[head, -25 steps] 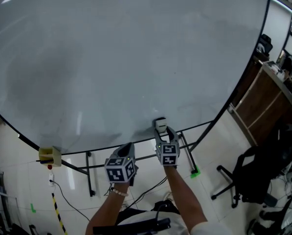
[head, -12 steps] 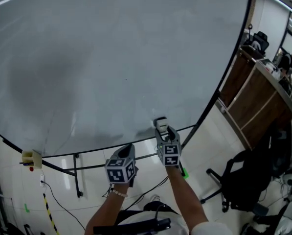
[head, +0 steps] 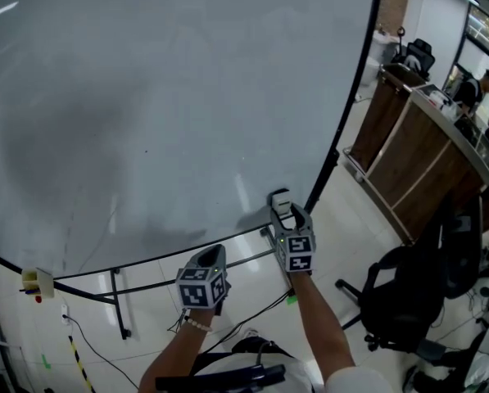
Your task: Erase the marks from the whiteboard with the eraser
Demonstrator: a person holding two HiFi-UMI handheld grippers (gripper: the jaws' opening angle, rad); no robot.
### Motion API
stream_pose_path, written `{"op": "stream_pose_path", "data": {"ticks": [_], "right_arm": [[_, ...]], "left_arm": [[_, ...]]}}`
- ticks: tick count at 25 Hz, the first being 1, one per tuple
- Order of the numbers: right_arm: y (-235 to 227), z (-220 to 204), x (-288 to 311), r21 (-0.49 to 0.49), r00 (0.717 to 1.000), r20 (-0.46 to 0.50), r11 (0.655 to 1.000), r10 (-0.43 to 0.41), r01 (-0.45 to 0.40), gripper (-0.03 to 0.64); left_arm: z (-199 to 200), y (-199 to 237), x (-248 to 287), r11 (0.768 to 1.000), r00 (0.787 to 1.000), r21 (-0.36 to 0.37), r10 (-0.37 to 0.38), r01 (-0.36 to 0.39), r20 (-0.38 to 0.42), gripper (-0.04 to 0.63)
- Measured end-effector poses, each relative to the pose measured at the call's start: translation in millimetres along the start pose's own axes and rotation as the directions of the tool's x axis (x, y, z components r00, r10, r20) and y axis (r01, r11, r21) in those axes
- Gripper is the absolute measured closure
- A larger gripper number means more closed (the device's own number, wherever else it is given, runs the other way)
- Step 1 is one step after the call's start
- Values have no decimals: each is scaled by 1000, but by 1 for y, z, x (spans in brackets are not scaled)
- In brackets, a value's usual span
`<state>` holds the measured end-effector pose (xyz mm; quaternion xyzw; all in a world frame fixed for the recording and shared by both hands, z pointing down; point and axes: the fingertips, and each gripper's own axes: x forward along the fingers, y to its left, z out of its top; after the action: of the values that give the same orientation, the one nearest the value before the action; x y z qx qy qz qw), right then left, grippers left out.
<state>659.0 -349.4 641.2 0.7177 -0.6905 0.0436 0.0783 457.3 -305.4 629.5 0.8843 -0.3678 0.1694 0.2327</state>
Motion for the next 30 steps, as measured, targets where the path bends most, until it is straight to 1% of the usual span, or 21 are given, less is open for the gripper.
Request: {"op": "stream_pose_path", "data": {"ticks": [5,8,11,15,20,26,30], "right_arm": [[-40,-1,-1,-16,1000,-3,1000,-3,3,360],[-60,-1,-1,-20,1000,8,999,-25,25,360],[-86,-10,-2,8,998,-9,998,-63,63,360],[-114,-14,-1,55,996,11,994,-91,90,362],[-113,-24,0,57,997,26,996,-71,69,362],[-111,-62,8,68,998,-30,996,-55,57,360],[-107,-80,12,63,998,-40,997,-46,48,360]], "left_arm": [[-7,-17,21,1000,999,13,-19,20,-32,607],[-11,-21,31,1000,999,15,-21,22,-49,607],[-14,-26,39,999,998,18,-28,29,-61,607],[-19,-27,46,999,997,19,-26,27,-72,607],[-28,-24,47,1000,996,10,-17,18,-84,607],[-37,-11,39,1000,996,-3,9,-9,-92,607],[-49,-1,31,999,995,-25,24,-26,-101,607]]}}
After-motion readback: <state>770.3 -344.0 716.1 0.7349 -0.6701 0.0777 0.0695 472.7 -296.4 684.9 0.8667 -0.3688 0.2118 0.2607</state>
